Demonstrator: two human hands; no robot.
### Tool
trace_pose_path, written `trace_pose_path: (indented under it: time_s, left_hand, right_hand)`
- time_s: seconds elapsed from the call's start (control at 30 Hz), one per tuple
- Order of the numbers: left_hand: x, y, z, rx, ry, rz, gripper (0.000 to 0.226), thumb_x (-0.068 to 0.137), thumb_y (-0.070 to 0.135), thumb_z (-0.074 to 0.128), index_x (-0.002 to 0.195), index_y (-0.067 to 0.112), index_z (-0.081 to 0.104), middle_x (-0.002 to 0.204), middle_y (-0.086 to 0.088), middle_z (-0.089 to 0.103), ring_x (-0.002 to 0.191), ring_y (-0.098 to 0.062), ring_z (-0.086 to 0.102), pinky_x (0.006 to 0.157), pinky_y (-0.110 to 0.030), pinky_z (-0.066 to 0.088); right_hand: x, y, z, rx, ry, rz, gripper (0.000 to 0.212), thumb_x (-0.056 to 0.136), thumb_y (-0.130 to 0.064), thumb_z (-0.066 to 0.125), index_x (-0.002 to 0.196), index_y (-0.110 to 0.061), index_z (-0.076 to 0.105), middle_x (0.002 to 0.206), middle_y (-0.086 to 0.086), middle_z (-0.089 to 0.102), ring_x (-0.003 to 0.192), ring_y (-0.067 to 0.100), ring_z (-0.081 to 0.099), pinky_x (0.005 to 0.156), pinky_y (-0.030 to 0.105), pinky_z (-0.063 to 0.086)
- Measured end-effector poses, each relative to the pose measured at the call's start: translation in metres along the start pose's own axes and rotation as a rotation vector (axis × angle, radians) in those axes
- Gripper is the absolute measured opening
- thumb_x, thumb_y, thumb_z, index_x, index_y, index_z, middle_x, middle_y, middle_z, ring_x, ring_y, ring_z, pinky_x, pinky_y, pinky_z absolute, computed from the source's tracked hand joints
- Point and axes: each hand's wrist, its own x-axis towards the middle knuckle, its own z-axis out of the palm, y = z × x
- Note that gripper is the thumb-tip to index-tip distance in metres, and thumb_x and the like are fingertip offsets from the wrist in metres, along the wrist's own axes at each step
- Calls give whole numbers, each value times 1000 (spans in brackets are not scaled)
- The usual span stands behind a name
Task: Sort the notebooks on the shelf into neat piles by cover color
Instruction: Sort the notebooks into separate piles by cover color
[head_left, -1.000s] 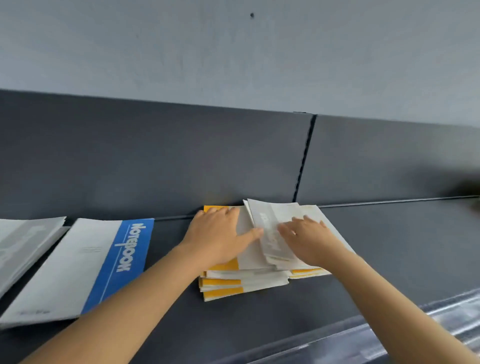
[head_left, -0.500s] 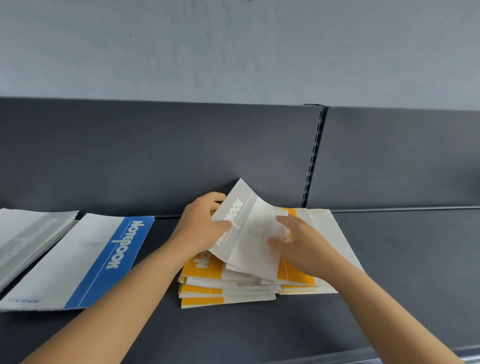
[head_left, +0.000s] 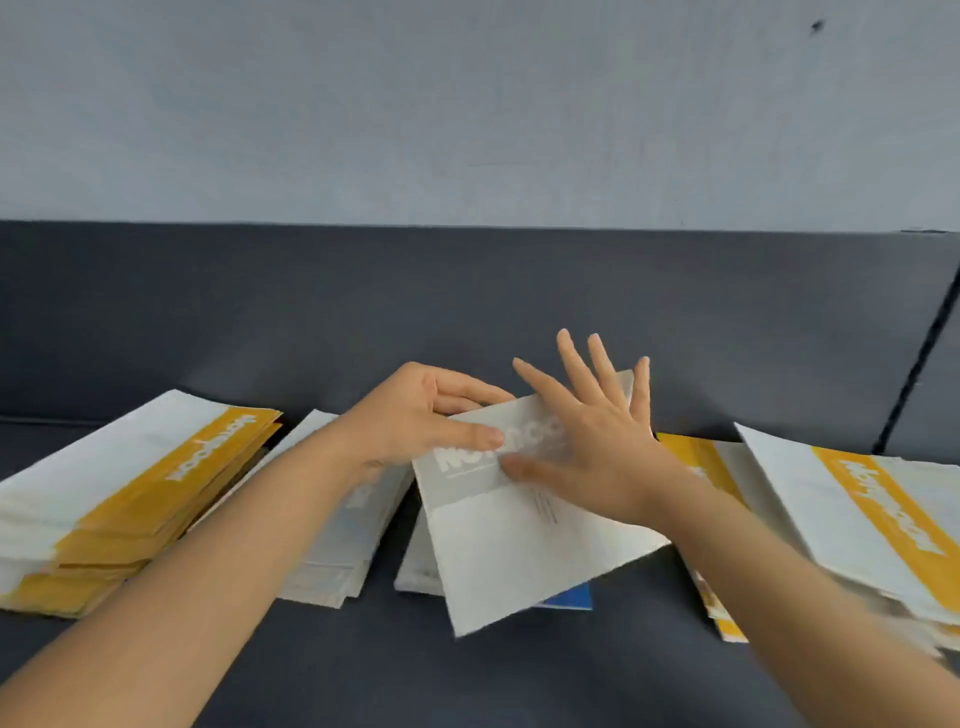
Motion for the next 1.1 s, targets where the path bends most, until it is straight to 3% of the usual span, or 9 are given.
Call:
trace_pose_path:
  time_s: [0.1, 0.17, 0.23, 0.37, 0.43, 0.53, 0.67, 0.9, 1.1]
  left_hand:
    - [-11, -25, -64, -3, 75, -13, 28, 68, 10, 85, 95, 16, 77, 89, -5, 77, 80, -16, 72, 78, -27, 56]
    - [-16, -47, -101, -36, 203, -32, 26, 66, 13, 87, 91, 16, 77, 86, -3, 76, 78, -16, 72, 79, -30, 55]
    - [-19, -69, -131, -74, 293, -84, 27, 70, 12, 84, 95, 14, 75, 89, -5, 76, 87, -25, 72, 80, -36, 54]
    - [-16, -103, -161, -8, 276, -151, 45, 78, 12, 79, 119, 11, 61, 103, -2, 71, 82, -18, 69, 70, -29, 54]
    - [-14, -111, -159, 126, 269, -119, 59, 79, 19, 78, 131, 17, 52, 121, 3, 63, 98, -16, 63, 84, -32, 53]
    - [-16, -121, -143, 531, 171, -46, 70, 86, 44, 67, 146, 26, 36, 154, 4, 32, 137, -17, 37, 110, -34, 32]
    - [-24, -136, -120, 1050, -66, 63, 62, 96, 62, 30, 150, 31, 27, 162, 5, 14, 149, -14, 9, 118, -38, 10]
    - [-23, -128, -135, 1070, -346, -18, 55, 100, 29, 27, 153, 40, 12, 163, 8, 0, 149, -11, -9, 120, -38, -12]
    - [-20, -102, -111, 1103, -227, 28, 49, 104, 38, 22, 153, 33, 20, 163, 7, 10, 150, -15, -1, 120, -36, -4]
  right_hand:
    - [36, -59, 15, 238, -80, 65, 43, 82, -63, 53, 111, -32, 54, 122, -7, 54, 128, 14, 38, 115, 42, 5]
    - [55, -89, 28, 436, -108, 159, 30, 84, -49, 64, 76, -22, 54, 72, -9, 53, 73, 10, 51, 77, 23, 41]
    - [67, -102, 44, 544, -86, 315, 36, 84, -40, 67, 64, -14, 51, 60, -6, 49, 55, 12, 45, 53, 23, 36]
    - [77, -108, 76, 871, 15, 666, 37, 86, -33, 66, 83, 4, 59, 72, 8, 53, 64, 18, 47, 62, 28, 37]
    - [81, -114, 89, 857, 87, 733, 31, 88, -24, 63, 90, 6, 60, 76, 7, 58, 67, 21, 51, 63, 29, 40]
    - [82, -130, 102, 735, 198, 660, 20, 89, -11, 59, 108, -10, 66, 97, -1, 68, 88, 19, 63, 76, 29, 48]
    - [78, -136, 119, 402, 123, 501, 32, 89, -16, 58, 120, -19, 61, 103, -5, 62, 90, 12, 54, 71, 11, 38]
    - [68, -140, 111, 216, 18, 362, 24, 90, -30, 59, 109, -18, 66, 96, -4, 64, 90, 16, 57, 75, 25, 42]
    - [56, -117, 76, 34, 26, 274, 41, 92, -39, 53, 128, -21, 55, 128, -6, 57, 122, 19, 45, 98, 29, 37]
